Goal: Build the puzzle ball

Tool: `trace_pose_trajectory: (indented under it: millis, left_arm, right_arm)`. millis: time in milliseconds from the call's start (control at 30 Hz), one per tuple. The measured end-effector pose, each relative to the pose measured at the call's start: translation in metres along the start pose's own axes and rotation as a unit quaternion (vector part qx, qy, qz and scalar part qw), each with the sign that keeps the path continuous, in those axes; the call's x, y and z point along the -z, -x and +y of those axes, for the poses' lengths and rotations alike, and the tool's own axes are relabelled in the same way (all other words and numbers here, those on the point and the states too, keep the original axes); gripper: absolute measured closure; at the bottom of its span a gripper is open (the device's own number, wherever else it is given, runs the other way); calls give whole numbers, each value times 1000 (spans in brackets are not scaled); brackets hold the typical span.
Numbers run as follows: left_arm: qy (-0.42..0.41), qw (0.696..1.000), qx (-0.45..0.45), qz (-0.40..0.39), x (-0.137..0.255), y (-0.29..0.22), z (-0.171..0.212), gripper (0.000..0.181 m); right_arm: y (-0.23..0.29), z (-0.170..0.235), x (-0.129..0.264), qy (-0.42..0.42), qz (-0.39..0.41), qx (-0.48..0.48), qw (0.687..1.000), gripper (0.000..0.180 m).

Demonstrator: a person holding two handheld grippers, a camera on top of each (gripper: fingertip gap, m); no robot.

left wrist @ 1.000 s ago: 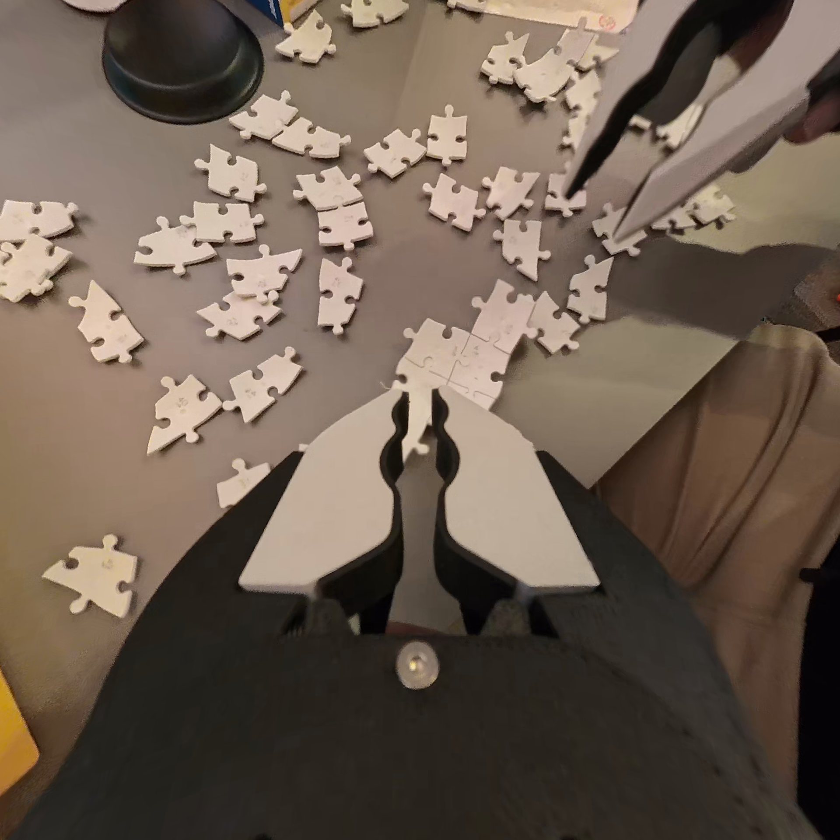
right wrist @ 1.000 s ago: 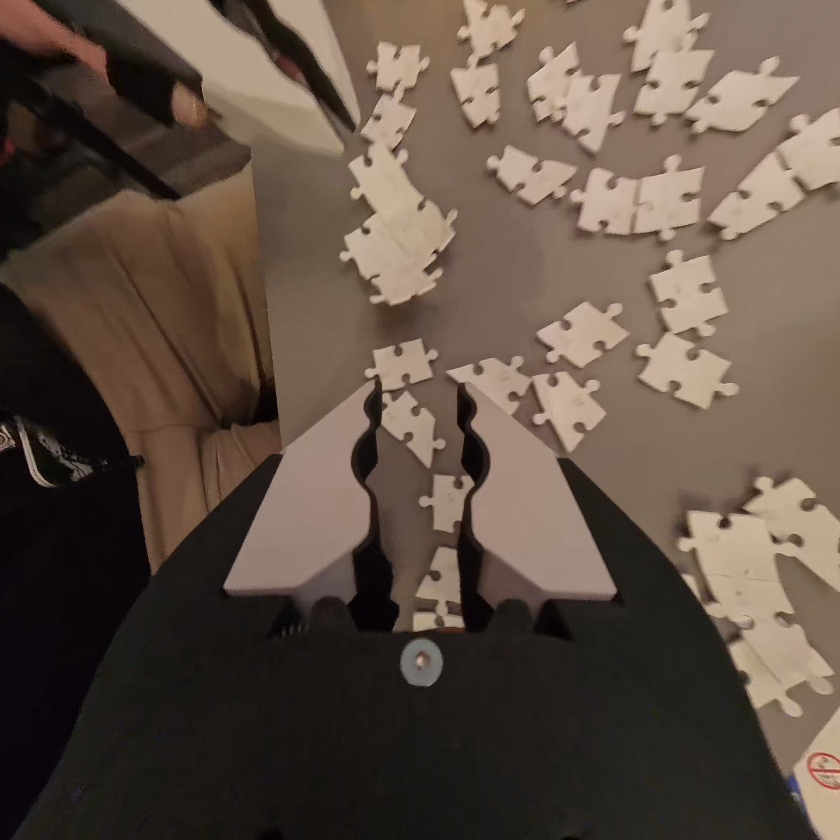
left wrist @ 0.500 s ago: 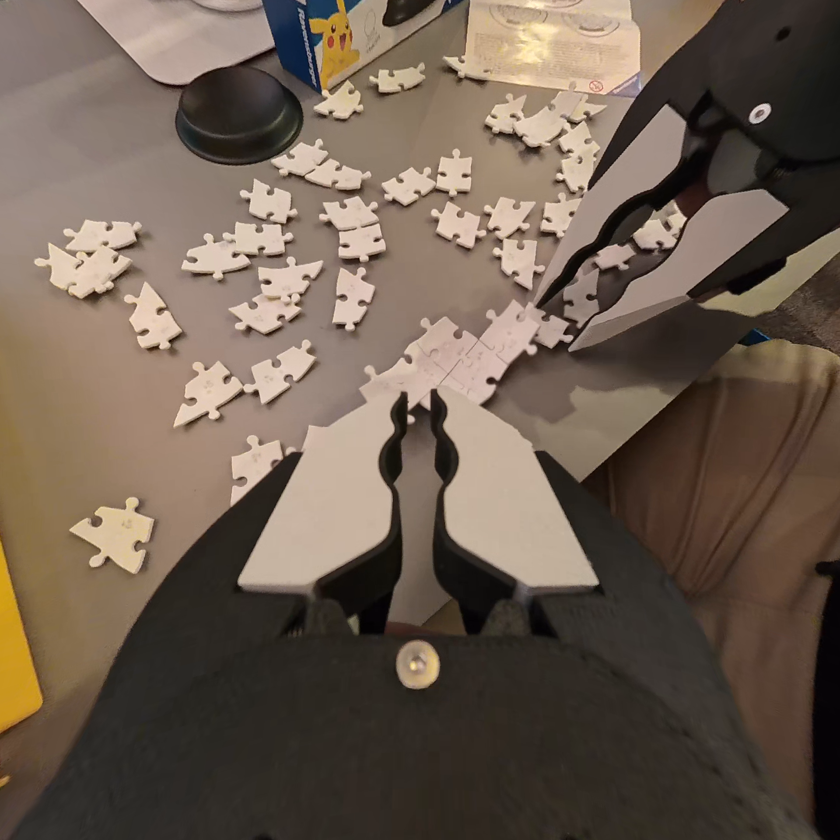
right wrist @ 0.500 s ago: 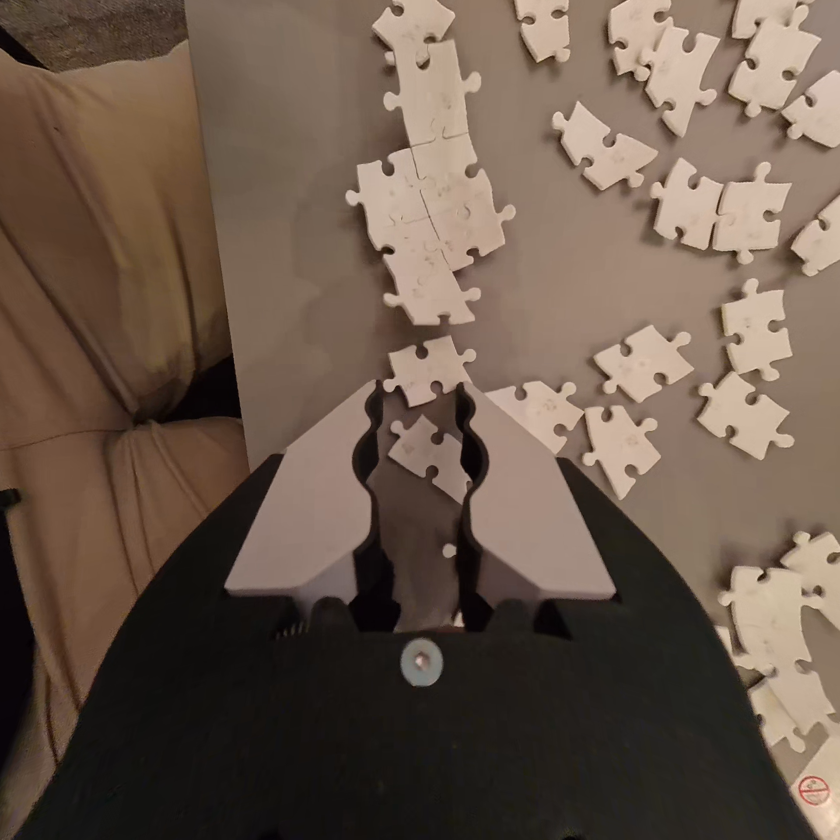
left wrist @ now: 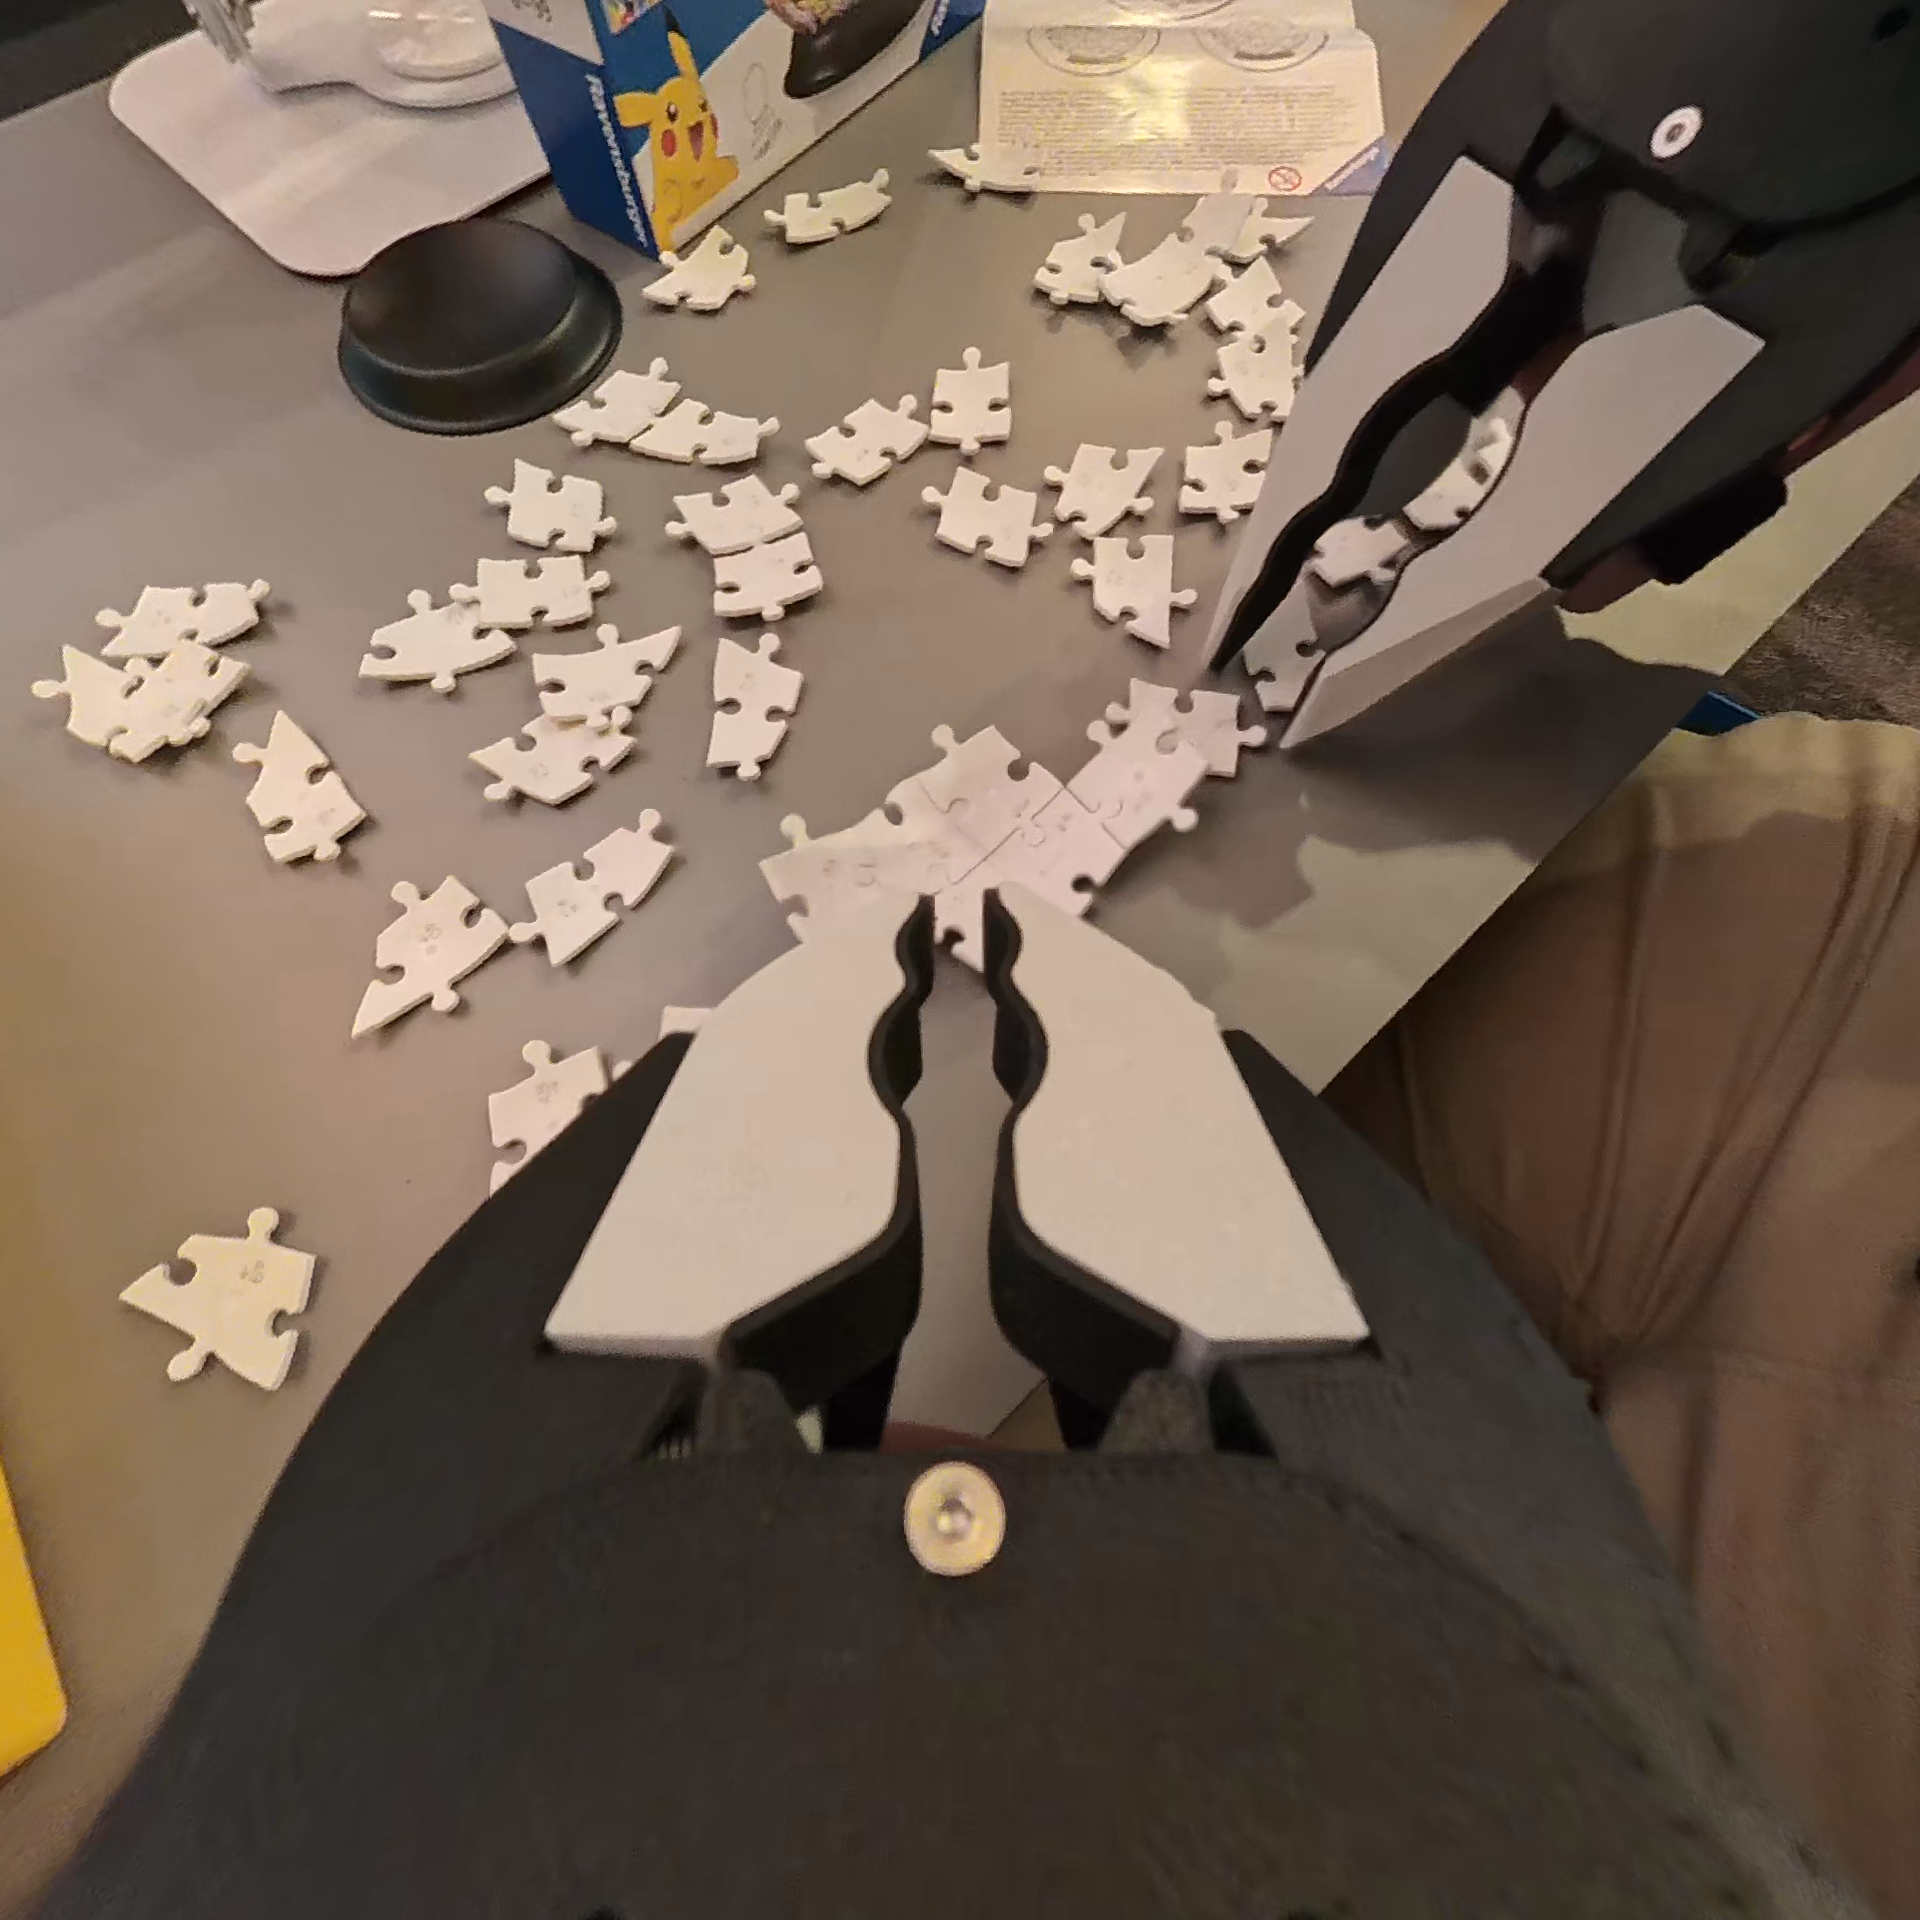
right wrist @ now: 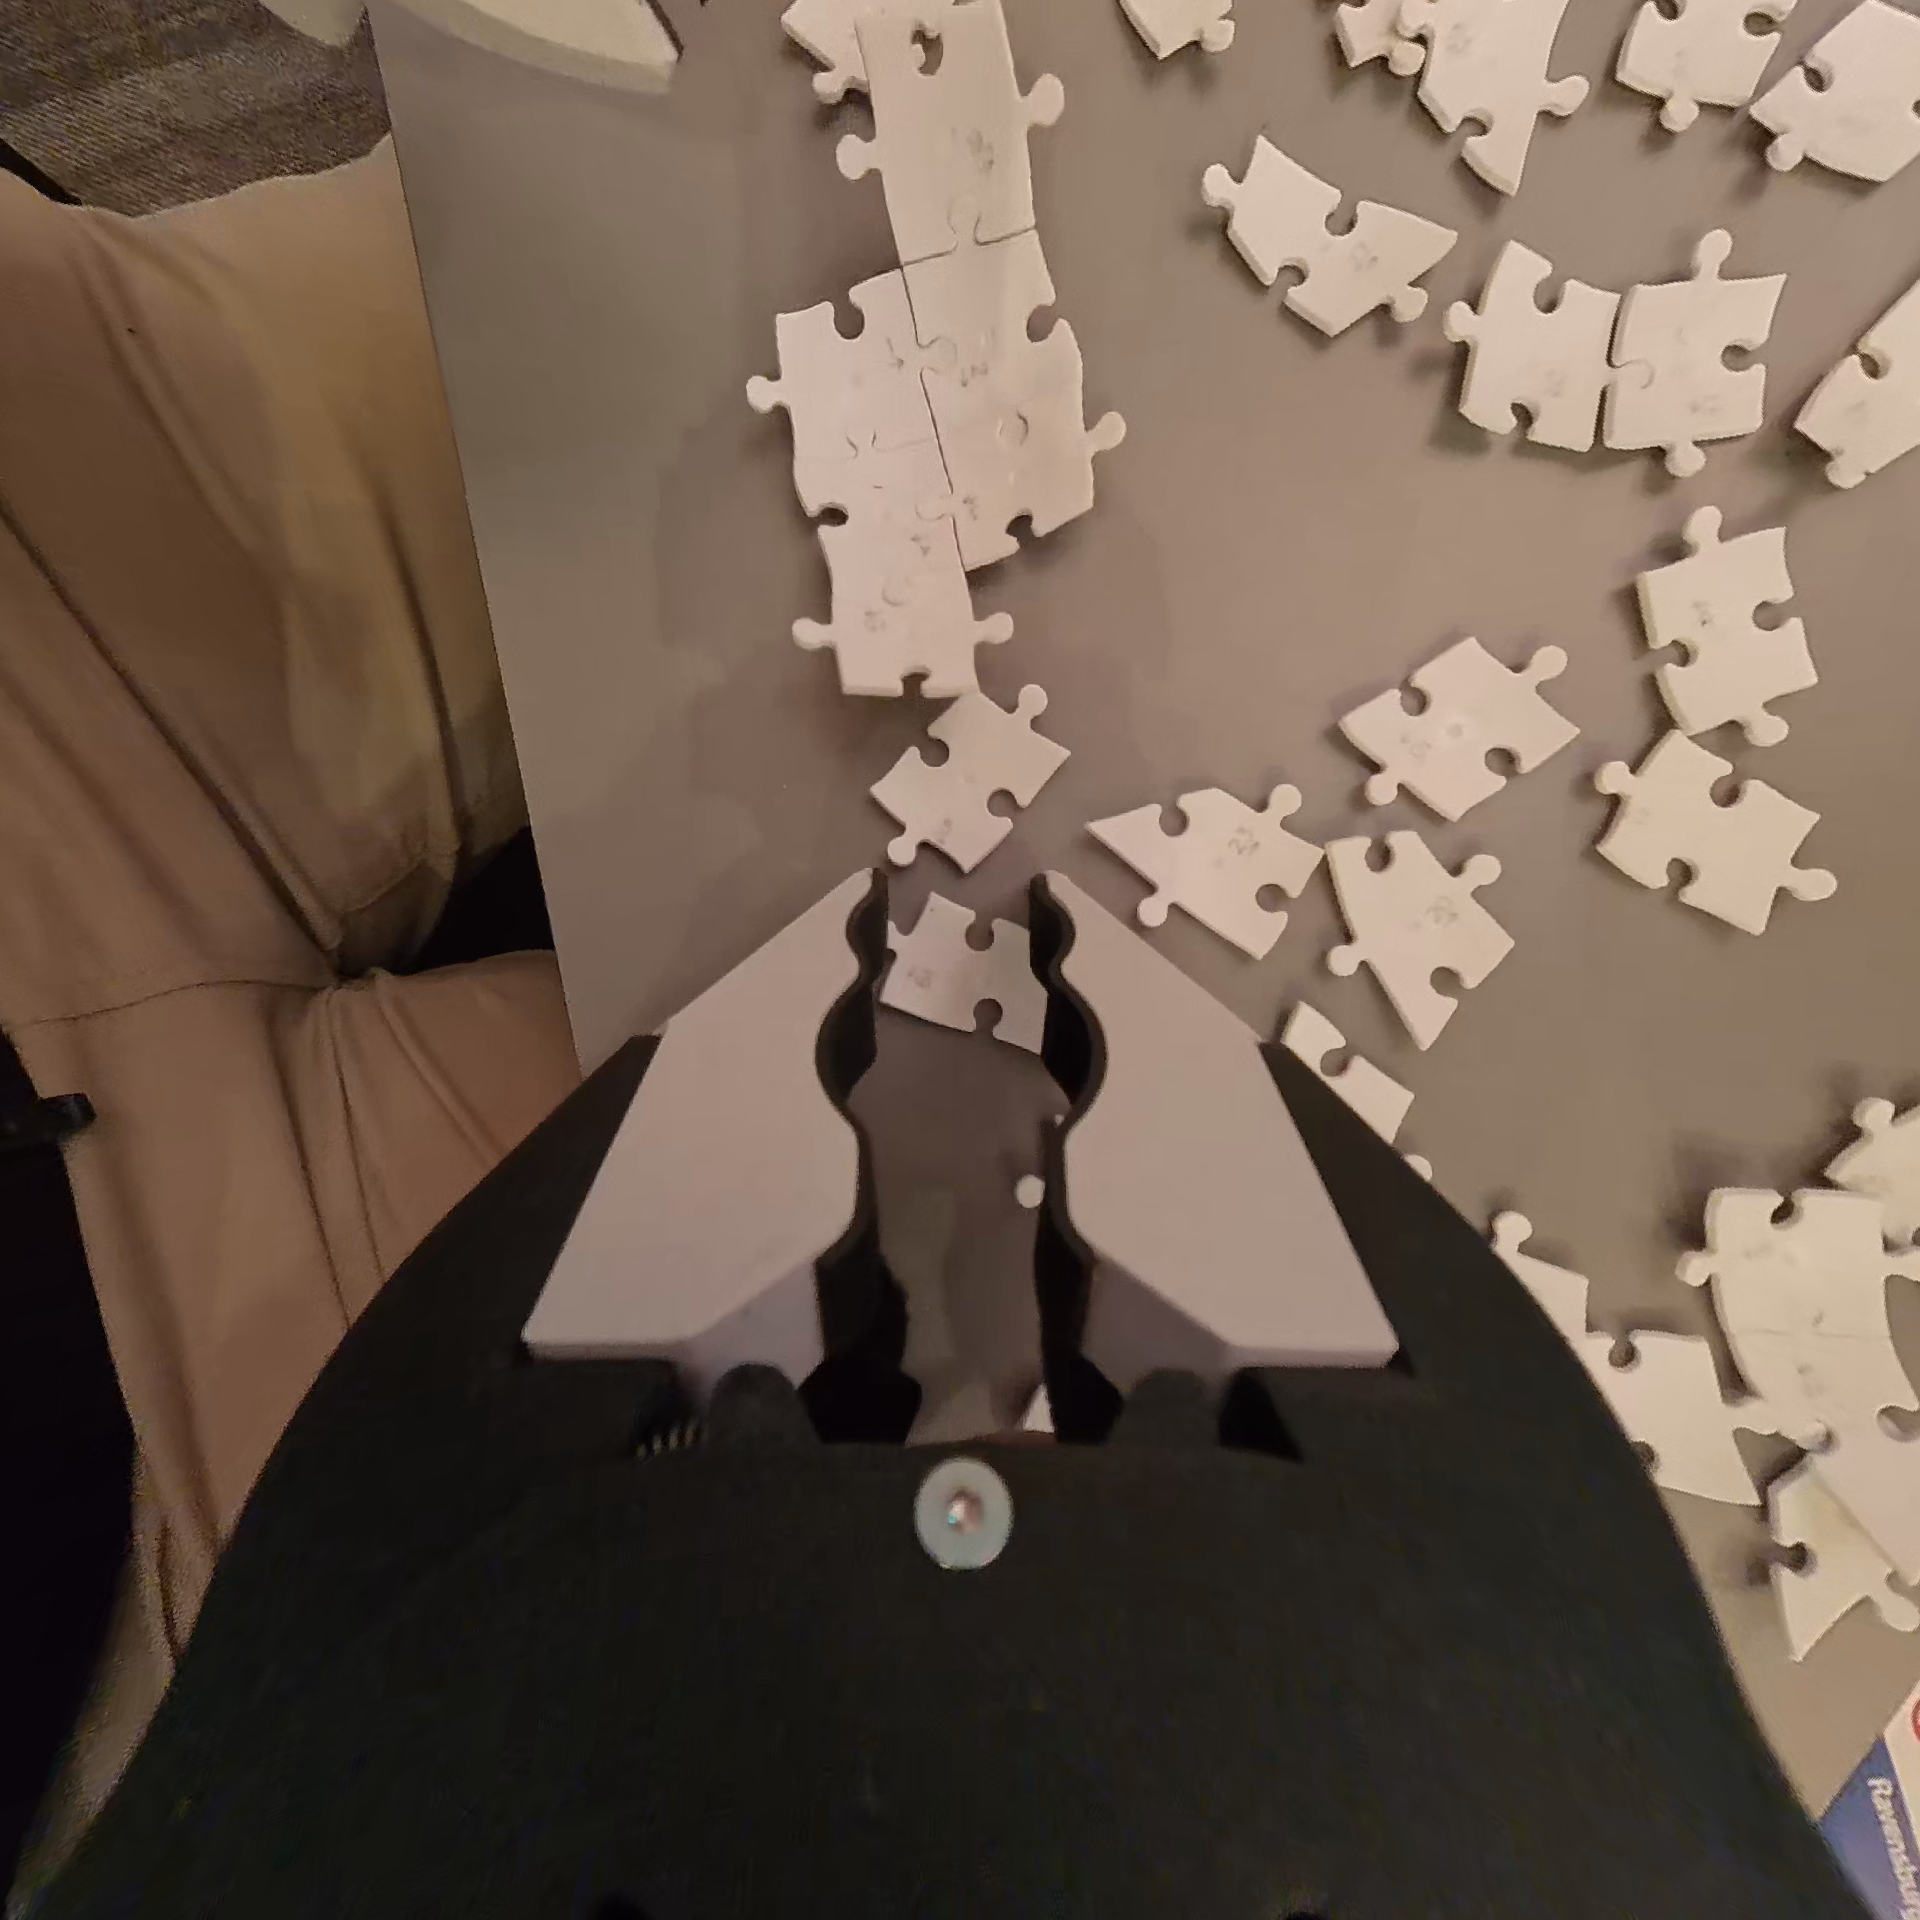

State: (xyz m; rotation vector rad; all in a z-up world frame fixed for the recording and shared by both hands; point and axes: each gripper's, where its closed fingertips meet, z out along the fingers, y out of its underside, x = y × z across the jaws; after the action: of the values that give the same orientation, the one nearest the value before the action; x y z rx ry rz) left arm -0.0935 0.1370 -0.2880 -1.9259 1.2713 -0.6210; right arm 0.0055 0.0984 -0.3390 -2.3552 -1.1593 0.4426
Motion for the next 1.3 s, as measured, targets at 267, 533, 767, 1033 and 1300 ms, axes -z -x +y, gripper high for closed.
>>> trace_pose_trajectory:
  millis: [267, 533, 767, 1033, 1300]
  left_arm:
    - [5, 1000, -19, -1, -6, -2, 0, 172]
    - [11, 999, -37, -6, -12, -1, 1, 172]
    - [7, 1000, -28, -11, -11, 5, 3, 173]
    - [5, 999, -31, -12, -12, 6, 3, 173]
    - [3, 999, -29, -17, -11, 10, 3, 173]
  right_arm:
    - [-3, 5, 3, -11, -6, -6, 1000, 158]
    - [-2, 3, 2, -17, 4, 4, 1000, 153]
    - [2, -2, -2, -18, 2, 18, 1000, 154]
    - [2, -7, -6, -16, 19, 34, 999, 159]
    - [1, -9, -7, -20, 18, 31, 999, 166]
